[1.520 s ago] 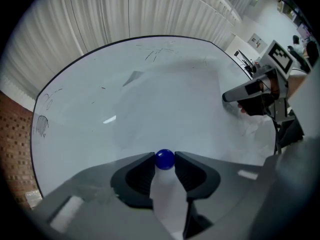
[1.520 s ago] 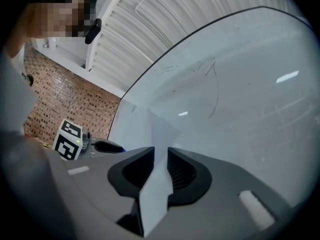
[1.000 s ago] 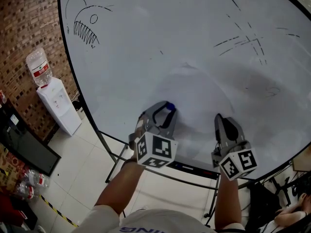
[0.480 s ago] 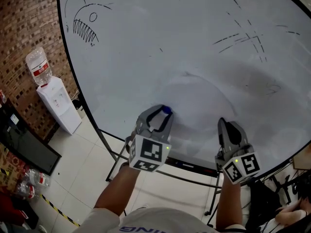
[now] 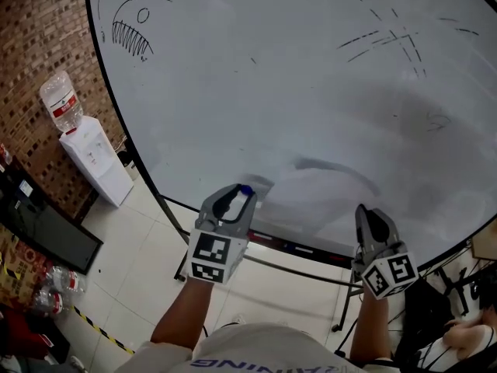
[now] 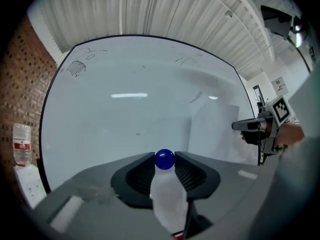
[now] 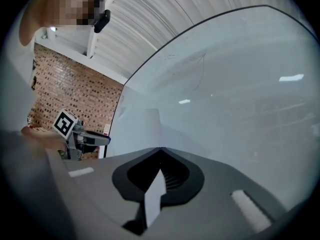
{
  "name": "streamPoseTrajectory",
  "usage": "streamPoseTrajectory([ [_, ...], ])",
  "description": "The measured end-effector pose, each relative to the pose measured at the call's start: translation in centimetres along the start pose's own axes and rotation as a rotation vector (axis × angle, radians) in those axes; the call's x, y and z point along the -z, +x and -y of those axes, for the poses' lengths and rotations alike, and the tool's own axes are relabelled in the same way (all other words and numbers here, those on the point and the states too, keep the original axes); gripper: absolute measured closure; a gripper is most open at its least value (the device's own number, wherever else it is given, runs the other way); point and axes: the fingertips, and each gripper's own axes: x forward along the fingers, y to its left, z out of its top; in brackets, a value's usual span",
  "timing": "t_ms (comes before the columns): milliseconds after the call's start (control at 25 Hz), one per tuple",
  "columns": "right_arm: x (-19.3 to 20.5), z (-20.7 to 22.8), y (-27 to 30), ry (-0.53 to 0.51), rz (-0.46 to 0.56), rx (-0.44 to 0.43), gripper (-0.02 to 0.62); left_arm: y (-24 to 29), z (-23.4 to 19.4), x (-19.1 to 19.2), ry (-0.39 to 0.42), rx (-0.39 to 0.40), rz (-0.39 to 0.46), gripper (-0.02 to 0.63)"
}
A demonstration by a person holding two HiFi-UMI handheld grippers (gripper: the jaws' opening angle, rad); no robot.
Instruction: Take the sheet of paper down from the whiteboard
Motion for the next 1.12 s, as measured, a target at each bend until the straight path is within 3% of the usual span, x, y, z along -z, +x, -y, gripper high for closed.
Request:
streamPoseTrajectory([
  [280, 2.6, 0.8, -3.9, 0.01, -0.038, 0.034, 0.588, -2.5, -0.6, 2.9, -0.114, -0.051, -0.018, 0.472],
  [640, 4.1, 2.3, -7.5, 0.027, -0.066, 0.087, 0.588, -2.1, 1.6, 2.7, -0.102, -0.021, -0.005, 0.471],
  [1120, 4.0, 2.6, -8.4, 0.027, -0.064, 0.087, 0.588, -2.3, 3.6, 1.8, -0.114, 0.012, -0.023, 0.472],
])
